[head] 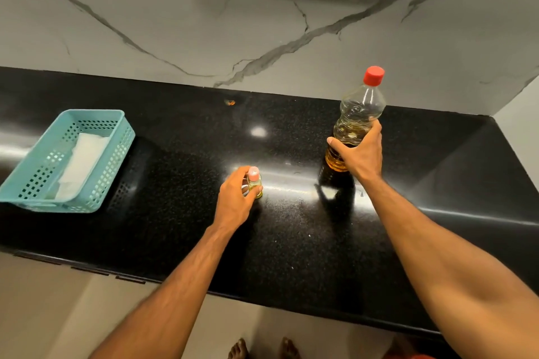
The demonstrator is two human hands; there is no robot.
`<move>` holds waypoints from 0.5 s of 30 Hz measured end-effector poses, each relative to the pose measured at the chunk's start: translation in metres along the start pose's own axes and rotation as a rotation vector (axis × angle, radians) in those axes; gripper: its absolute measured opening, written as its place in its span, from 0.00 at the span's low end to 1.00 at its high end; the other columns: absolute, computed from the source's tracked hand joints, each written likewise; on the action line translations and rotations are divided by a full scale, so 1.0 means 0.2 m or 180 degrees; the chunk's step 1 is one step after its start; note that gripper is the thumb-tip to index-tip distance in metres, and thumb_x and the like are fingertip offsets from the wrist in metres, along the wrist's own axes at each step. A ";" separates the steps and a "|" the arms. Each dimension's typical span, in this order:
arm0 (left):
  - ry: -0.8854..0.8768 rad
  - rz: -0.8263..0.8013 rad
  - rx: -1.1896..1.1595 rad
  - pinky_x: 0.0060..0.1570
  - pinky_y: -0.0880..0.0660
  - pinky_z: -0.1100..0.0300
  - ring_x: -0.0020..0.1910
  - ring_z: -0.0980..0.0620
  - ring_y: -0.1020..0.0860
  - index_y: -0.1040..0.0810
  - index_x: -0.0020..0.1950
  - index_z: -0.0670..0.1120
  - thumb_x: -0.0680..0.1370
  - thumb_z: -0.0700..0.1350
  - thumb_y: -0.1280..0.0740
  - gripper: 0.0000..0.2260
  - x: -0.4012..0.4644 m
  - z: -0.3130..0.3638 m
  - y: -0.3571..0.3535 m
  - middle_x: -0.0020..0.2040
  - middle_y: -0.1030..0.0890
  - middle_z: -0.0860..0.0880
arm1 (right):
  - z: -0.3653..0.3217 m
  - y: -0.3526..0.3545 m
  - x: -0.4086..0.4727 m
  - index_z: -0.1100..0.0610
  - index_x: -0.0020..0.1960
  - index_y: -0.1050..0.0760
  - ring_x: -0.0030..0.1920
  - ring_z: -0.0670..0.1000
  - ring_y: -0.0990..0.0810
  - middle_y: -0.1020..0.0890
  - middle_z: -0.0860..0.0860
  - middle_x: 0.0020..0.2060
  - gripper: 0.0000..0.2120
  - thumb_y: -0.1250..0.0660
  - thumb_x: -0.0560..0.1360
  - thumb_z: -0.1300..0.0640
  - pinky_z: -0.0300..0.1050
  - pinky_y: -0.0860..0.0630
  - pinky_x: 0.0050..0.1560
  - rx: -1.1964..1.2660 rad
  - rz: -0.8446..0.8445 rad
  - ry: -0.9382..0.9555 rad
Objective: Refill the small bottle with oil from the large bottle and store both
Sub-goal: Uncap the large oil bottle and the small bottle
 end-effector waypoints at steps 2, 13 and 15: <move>-0.0004 -0.0027 0.0013 0.44 0.32 0.80 0.46 0.60 0.24 0.24 0.56 0.49 0.72 0.40 0.27 0.15 0.00 0.00 0.00 0.50 0.22 0.51 | 0.00 0.00 0.00 0.53 0.72 0.43 0.64 0.53 0.27 0.29 0.54 0.65 0.47 0.22 0.62 0.41 0.52 0.27 0.62 0.0026 -0.0012 0.0010; -0.0089 -0.0051 -0.0061 0.47 0.31 0.76 0.48 0.56 0.24 0.24 0.58 0.45 0.73 0.37 0.28 0.15 -0.01 0.00 0.01 0.51 0.22 0.49 | -0.04 0.09 -0.25 0.55 0.61 0.36 0.52 0.53 0.22 0.24 0.53 0.55 0.35 0.23 0.63 0.43 0.47 0.23 0.48 -0.0265 -0.0031 0.0347; -0.0172 -0.0016 -0.0149 0.44 0.33 0.81 0.45 0.57 0.24 0.23 0.56 0.43 0.72 0.34 0.28 0.15 0.00 0.00 0.01 0.49 0.22 0.48 | -0.05 0.12 -0.37 0.53 0.60 0.36 0.53 0.54 0.22 0.23 0.53 0.55 0.34 0.23 0.63 0.44 0.52 0.22 0.51 -0.0215 -0.0069 0.0323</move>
Point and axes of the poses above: each hand's wrist, its own x-axis towards the middle knuckle, its own y-axis out of the back of the hand, z = x × y, the point moved 2 cm from there along x, towards the middle knuckle
